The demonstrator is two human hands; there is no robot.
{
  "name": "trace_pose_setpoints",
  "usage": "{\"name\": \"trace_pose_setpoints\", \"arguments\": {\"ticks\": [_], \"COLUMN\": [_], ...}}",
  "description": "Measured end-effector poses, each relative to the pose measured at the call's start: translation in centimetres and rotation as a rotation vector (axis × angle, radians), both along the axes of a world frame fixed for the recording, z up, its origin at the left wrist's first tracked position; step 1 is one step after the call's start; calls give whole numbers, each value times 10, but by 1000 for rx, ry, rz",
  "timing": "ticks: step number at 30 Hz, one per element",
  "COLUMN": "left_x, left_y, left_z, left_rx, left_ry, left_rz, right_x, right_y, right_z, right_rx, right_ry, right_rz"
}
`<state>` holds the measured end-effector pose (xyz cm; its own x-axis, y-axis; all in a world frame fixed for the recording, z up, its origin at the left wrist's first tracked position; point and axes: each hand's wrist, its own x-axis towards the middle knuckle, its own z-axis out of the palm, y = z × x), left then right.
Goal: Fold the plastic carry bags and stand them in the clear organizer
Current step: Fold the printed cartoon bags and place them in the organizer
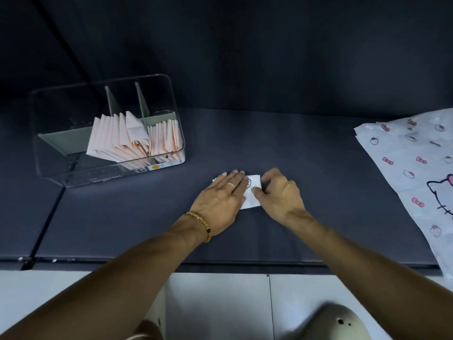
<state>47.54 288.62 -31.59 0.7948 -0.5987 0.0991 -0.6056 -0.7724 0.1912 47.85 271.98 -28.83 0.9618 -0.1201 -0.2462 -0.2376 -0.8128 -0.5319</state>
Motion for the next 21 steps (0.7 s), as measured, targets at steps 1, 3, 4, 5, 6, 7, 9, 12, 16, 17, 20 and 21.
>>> {"name": "trace_pose_setpoints", "arguments": {"ticks": [1, 3, 4, 5, 6, 7, 9, 12, 16, 17, 20, 21], "left_x": [-1, -3, -3, -2, -1, -2, -2, -1, -2, -2, 1, 4], "left_y": [0, 1, 1, 1, 1, 1, 0, -13, -37, -37, -19, -9], "left_z": [-3, -5, -5, -6, -6, -6, -3, 5, 6, 3, -2, -3], "left_rx": [3, 21, 25, 34, 50, 70, 116, 175, 131, 105, 59, 54], "left_ry": [12, 34, 48, 63, 80, 94, 101, 32, 59, 69, 78, 85], "left_rz": [12, 34, 37, 39, 44, 53, 77, 64, 119, 129, 100, 94], "right_x": [-1, -2, -2, -2, -3, -5, -10, -14, -15, -17, -19, -19], "right_y": [-4, -17, -22, -27, -30, -31, -29, -25, -23, -22, -20, -20], "right_z": [3, 7, 8, 6, 3, -1, -10, -16, -23, -24, -25, -25], "right_rx": [-82, -423, -549, -600, -597, -566, -492, -406, -405, -404, -399, -403], "right_ry": [-38, -205, -256, -234, -163, -92, -40, -43, -76, -87, -112, -118], "right_rz": [98, 401, 565, 682, 732, 723, 661, 600, 524, 509, 495, 492]}}
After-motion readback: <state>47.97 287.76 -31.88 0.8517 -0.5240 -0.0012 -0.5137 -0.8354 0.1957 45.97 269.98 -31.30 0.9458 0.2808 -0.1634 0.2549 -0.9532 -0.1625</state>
